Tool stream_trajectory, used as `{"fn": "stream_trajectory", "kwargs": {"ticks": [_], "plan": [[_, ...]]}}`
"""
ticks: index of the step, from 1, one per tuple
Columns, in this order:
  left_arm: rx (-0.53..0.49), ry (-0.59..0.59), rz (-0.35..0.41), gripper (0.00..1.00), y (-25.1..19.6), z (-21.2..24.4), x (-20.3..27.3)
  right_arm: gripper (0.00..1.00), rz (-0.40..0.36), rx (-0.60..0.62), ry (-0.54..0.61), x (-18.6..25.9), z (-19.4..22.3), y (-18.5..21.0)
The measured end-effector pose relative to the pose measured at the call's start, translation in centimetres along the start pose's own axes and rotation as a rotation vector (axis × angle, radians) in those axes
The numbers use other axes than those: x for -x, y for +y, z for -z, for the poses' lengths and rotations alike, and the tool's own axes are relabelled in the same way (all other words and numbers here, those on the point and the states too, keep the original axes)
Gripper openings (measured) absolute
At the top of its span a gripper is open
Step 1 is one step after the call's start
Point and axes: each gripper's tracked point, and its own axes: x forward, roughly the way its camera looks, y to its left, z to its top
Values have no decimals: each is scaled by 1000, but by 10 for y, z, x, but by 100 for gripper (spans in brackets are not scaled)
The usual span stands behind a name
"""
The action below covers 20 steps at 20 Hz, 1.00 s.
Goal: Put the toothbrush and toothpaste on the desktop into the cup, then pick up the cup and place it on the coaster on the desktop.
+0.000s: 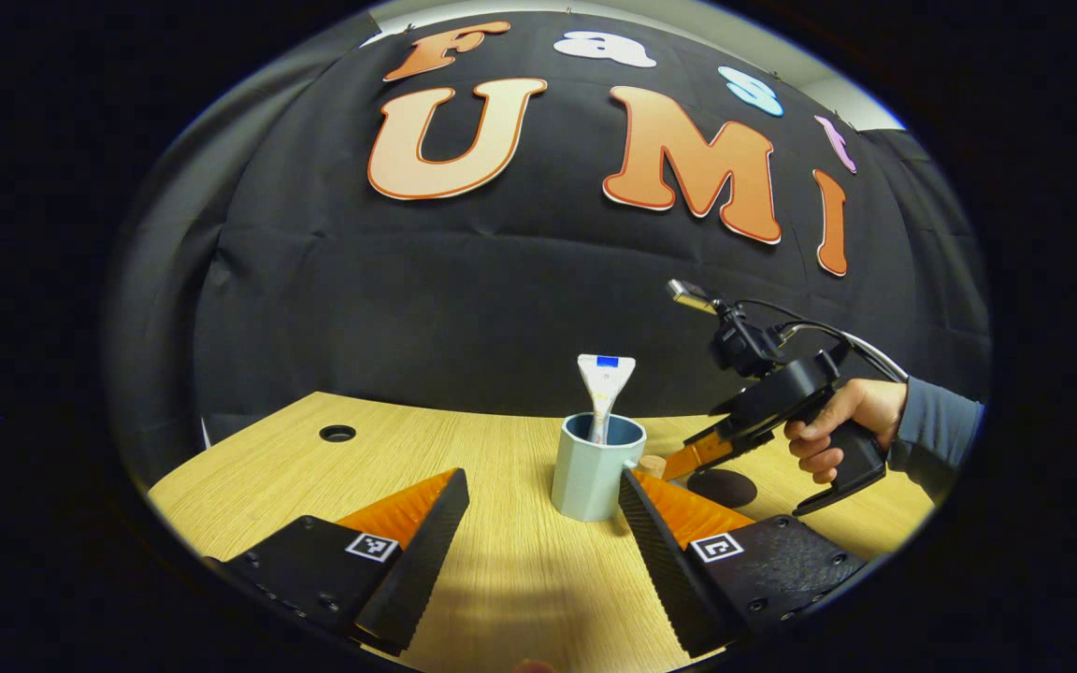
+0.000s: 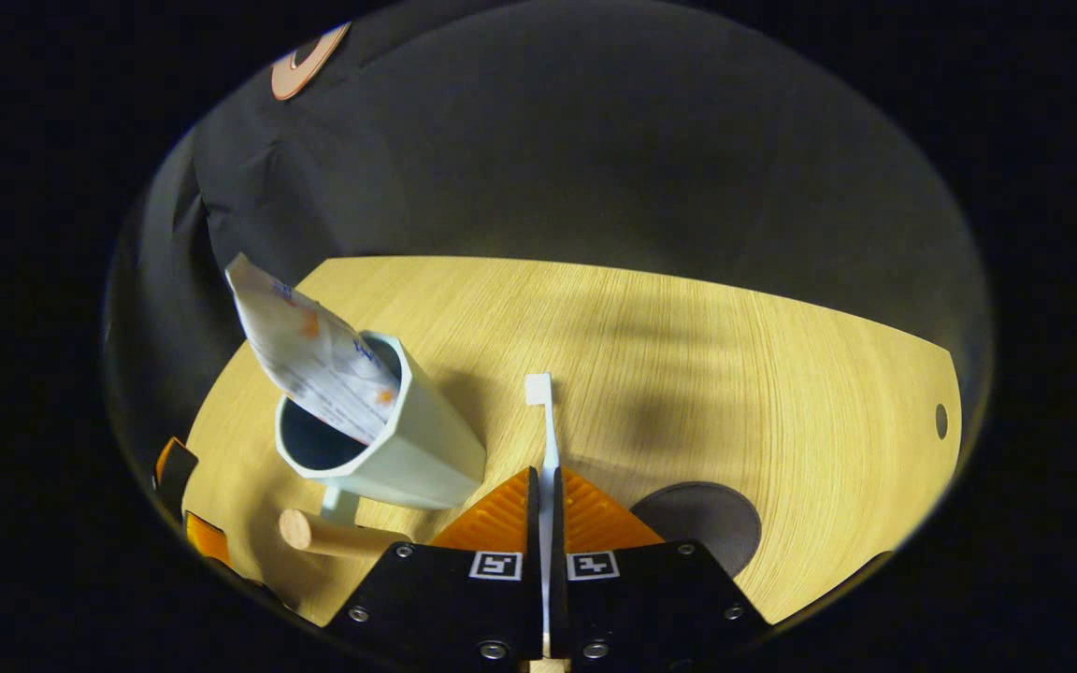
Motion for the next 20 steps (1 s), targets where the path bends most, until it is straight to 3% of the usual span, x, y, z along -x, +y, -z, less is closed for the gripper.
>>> {"fn": "stream_trajectory", "kwargs": {"ticks": [16,20], "plan": [[0,16,1,98,1,5,-1,3,-217,-192,-573,128,-147,19],[-3,15,-2,97,2,5,-2,3,-265,-228,-688,134,-152,20]]}}
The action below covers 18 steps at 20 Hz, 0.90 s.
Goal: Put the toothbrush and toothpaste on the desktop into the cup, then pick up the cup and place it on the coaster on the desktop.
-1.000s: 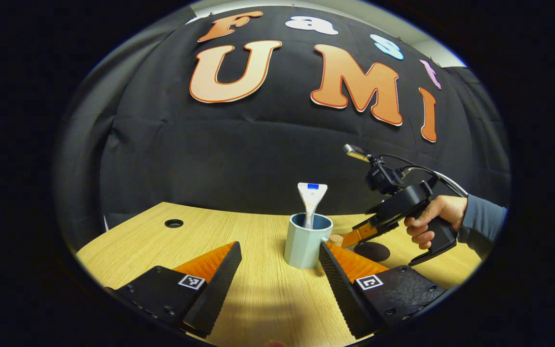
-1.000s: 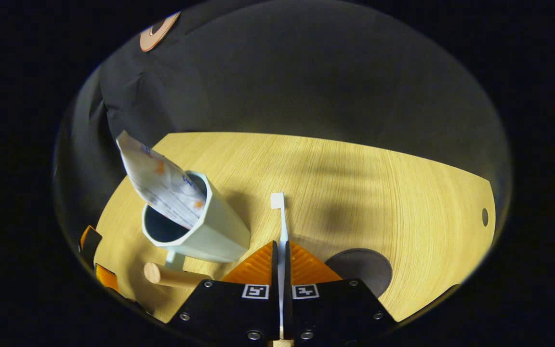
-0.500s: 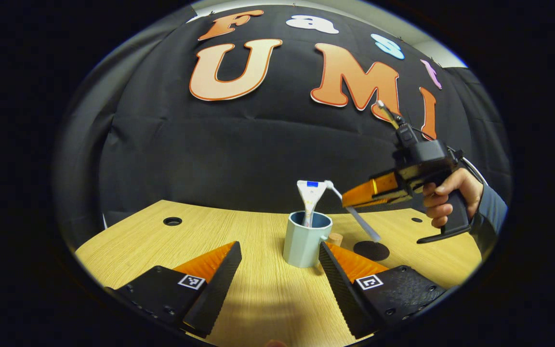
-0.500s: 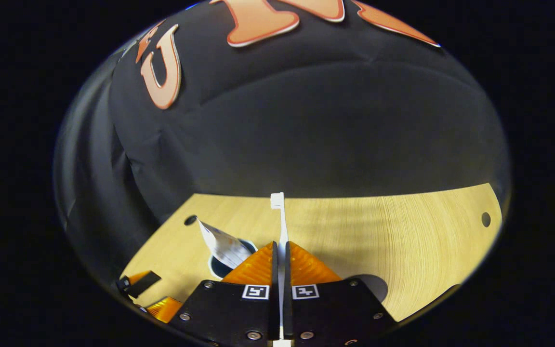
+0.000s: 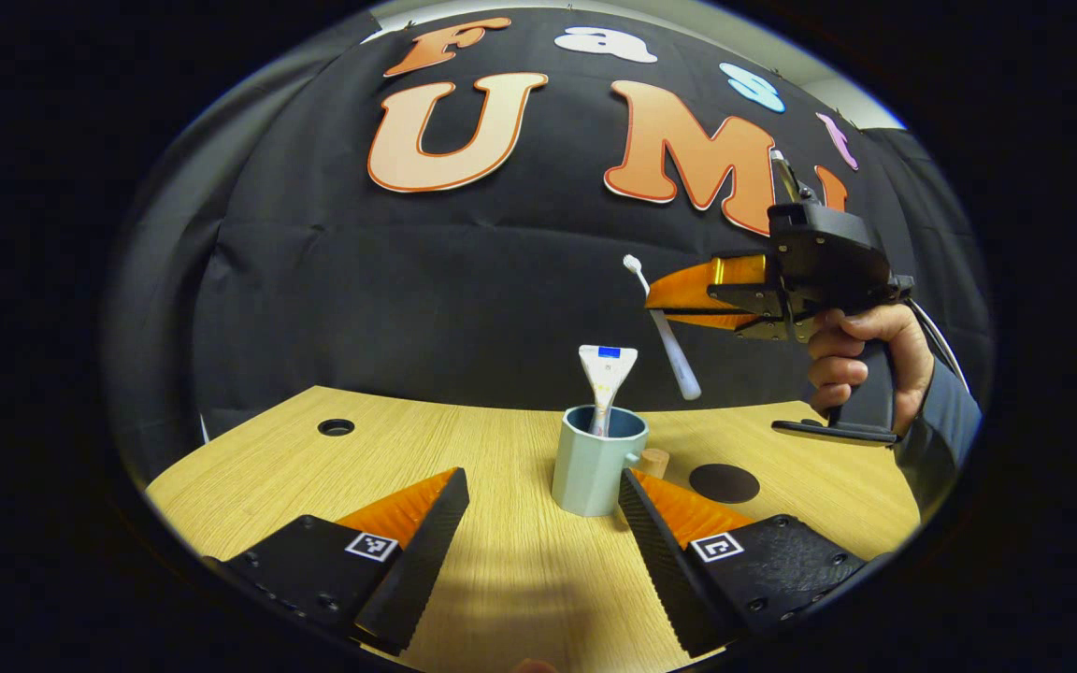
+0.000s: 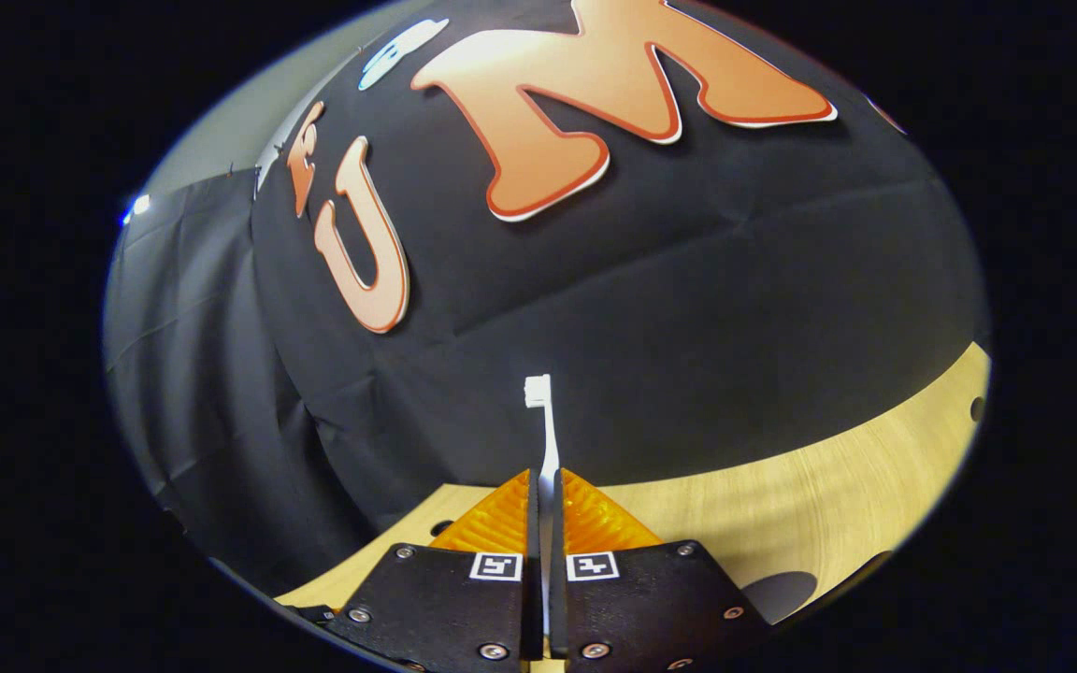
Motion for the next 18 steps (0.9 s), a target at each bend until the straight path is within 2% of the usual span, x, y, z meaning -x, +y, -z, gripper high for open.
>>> {"fn": "stream_trajectory", "kwargs": {"ticks": [7,12,18], "plan": [[-4,-10,-5,98,1,-3,1,3,25,-98,-88,-13,11,1],[-1,-5,-2,97,-1,-2,1,3,58,-84,-151,-28,20,-3],[-2,1,0,97,-1,1,0,3,68,1,-220,-26,19,-4]]}}
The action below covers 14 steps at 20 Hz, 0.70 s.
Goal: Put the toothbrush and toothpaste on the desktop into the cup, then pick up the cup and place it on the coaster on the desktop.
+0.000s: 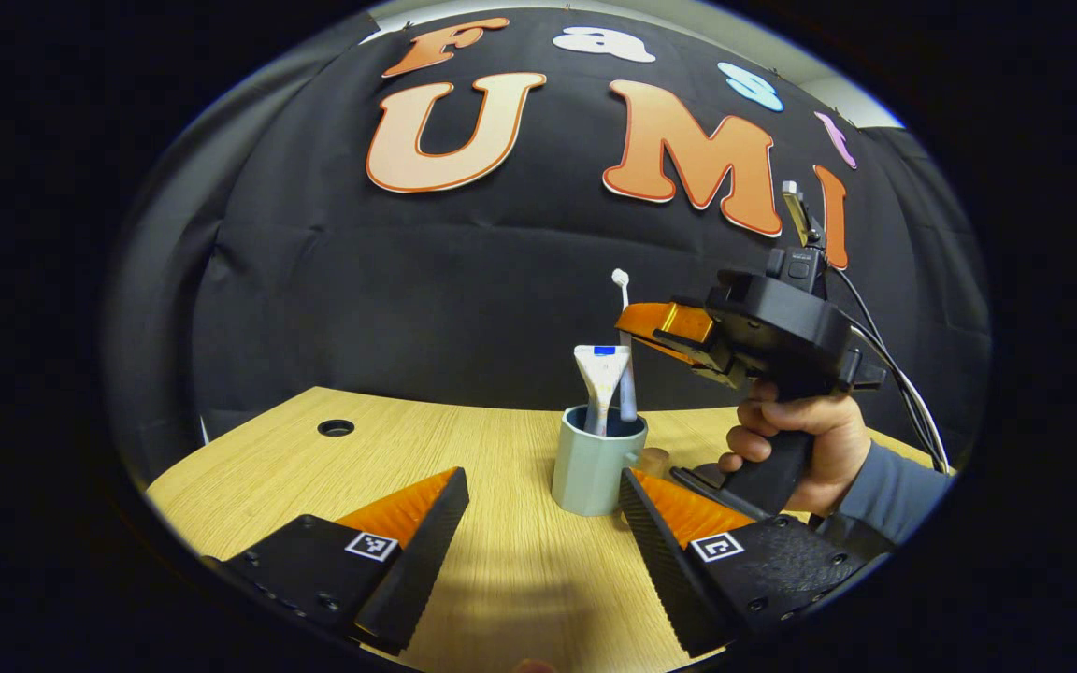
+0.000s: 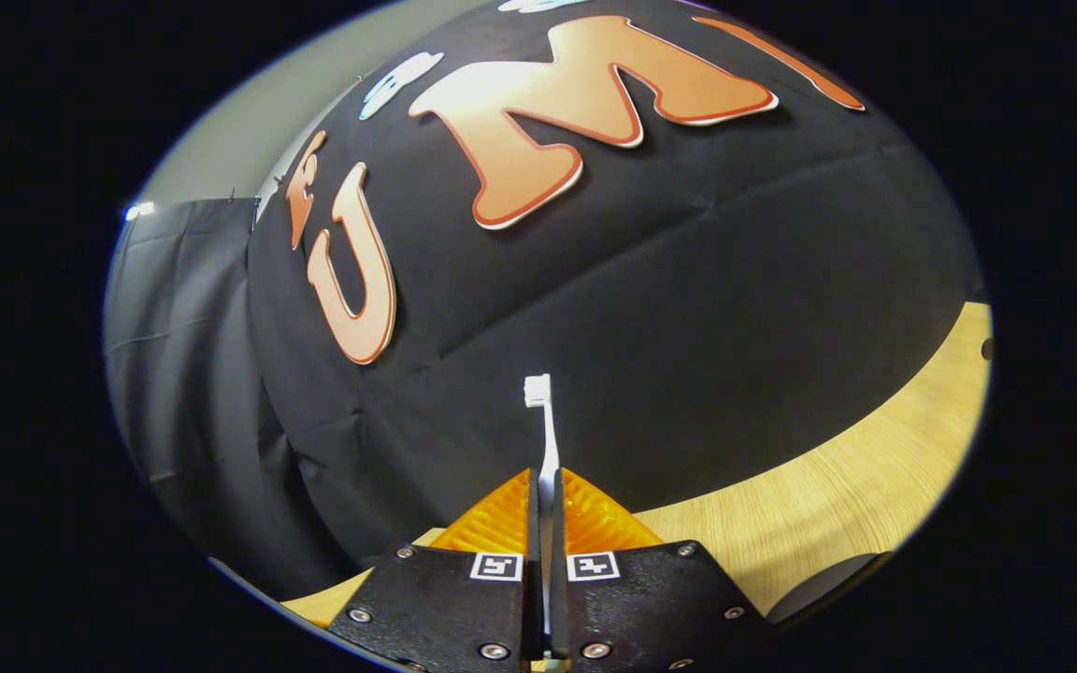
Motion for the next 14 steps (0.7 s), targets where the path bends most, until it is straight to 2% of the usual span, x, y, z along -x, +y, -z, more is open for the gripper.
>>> {"fn": "stream_trajectory", "kwargs": {"ticks": [6,11,14], "plan": [[-1,2,4,97,0,0,0,4,12,121,1,15,2,0],[2,5,14,98,-5,0,0,7,31,221,124,31,12,-10],[5,-2,21,97,-8,-3,2,13,18,226,166,52,5,-13]]}}
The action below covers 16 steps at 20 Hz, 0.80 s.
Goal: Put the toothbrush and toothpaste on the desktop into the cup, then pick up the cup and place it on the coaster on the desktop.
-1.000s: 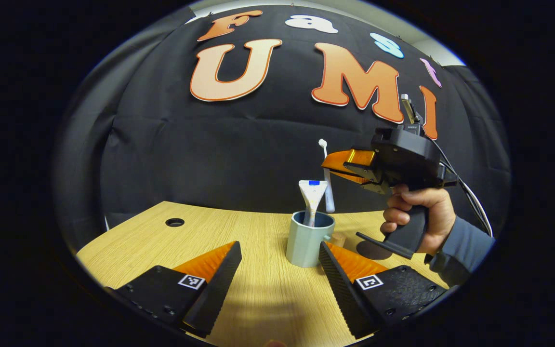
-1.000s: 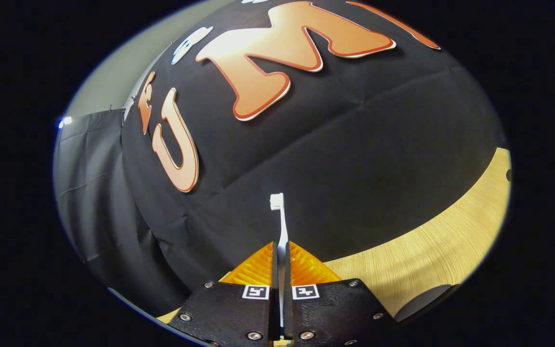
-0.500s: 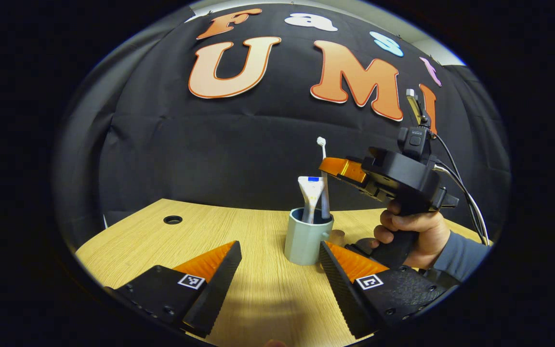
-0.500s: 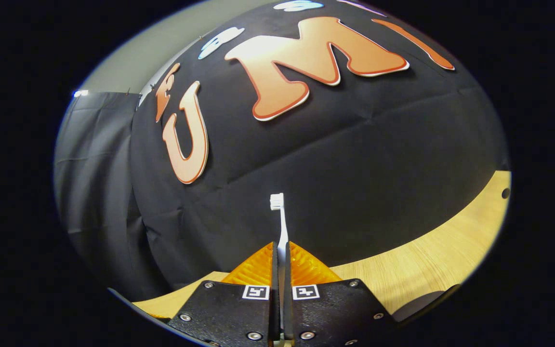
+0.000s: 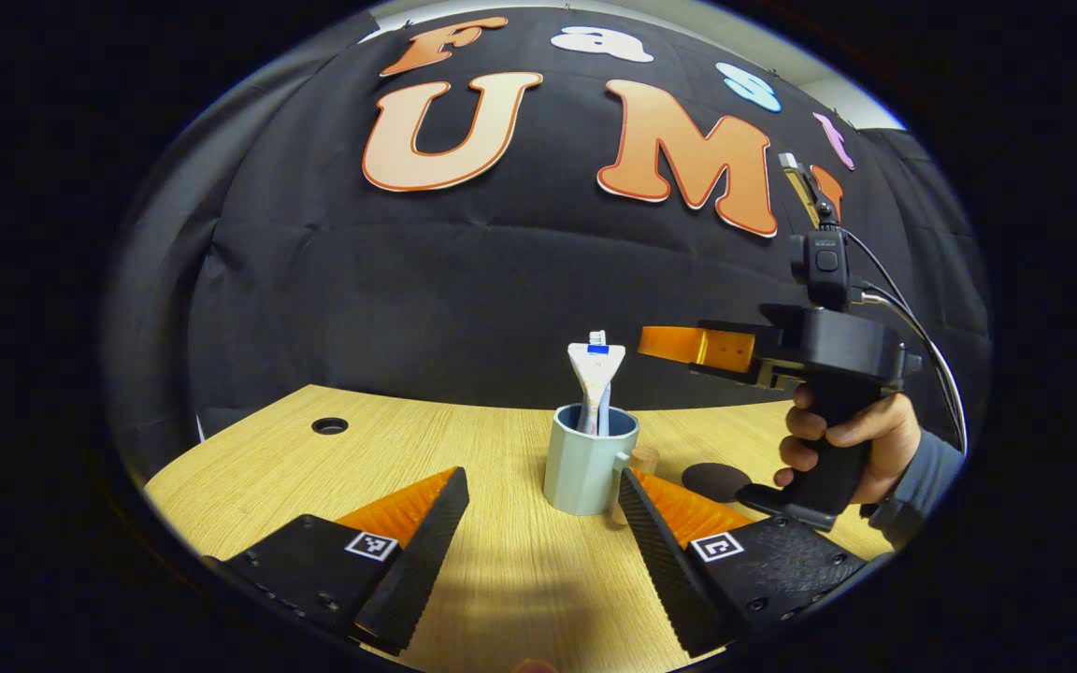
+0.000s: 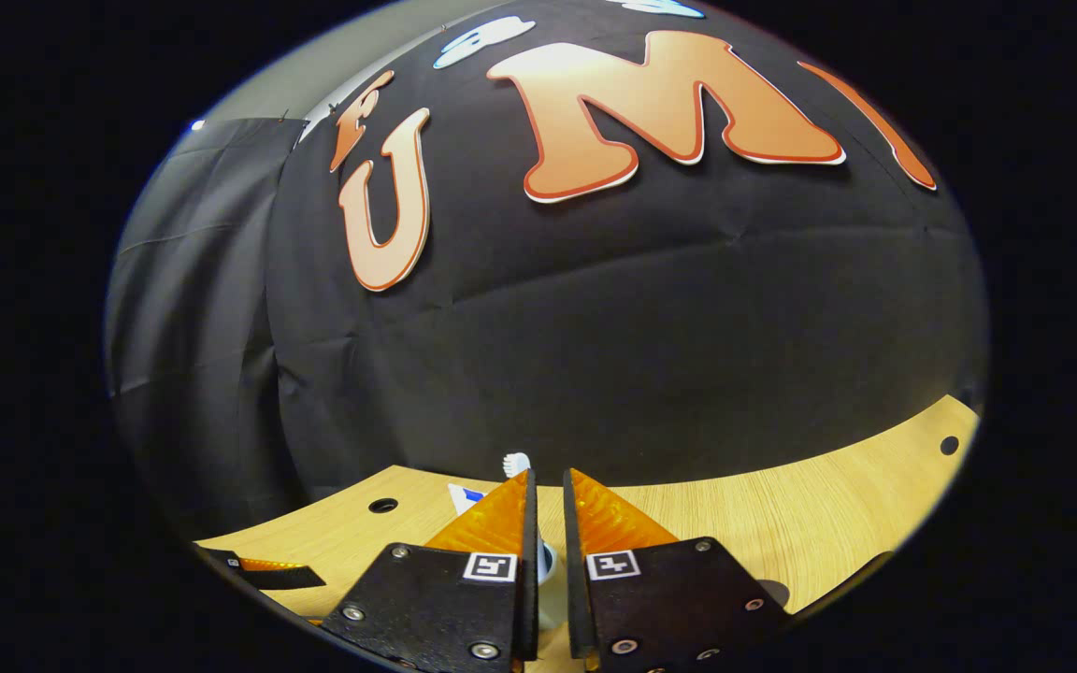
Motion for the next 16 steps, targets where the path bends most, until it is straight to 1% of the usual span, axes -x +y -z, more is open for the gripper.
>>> {"fn": "stream_trajectory", "kwargs": {"ticks": [2,3,4,5,6,7,8,9,10,11,13,16], "plan": [[4,0,6,97,-2,-2,0,22,0,-7,3,14,-6,-3],[10,0,12,97,-4,-2,-1,29,13,-2,8,21,-8,-8],[13,0,17,97,-7,-3,-1,33,26,11,15,28,-9,-12],[15,0,17,97,-10,-4,-1,42,32,30,18,36,-11,-15],[18,-3,21,97,-13,-6,-3,48,37,57,19,43,-13,-19],[17,-6,23,97,-18,-10,-2,59,46,89,16,51,-16,-23],[17,-6,19,97,-21,-14,-4,63,52,118,7,60,-20,-26],[11,-3,14,97,-23,-17,-5,70,57,141,-4,70,-27,-30],[5,4,9,97,-26,-22,-7,72,61,152,-17,79,-35,-34],[0,9,10,97,-31,-27,-7,77,67,156,-30,89,-43,-38],[-16,27,6,97,-41,-39,-12,80,79,157,-52,110,-56,-48],[-26,64,-20,97,-49,-52,-23,82,107,188,-59,138,-70,-68]]}}
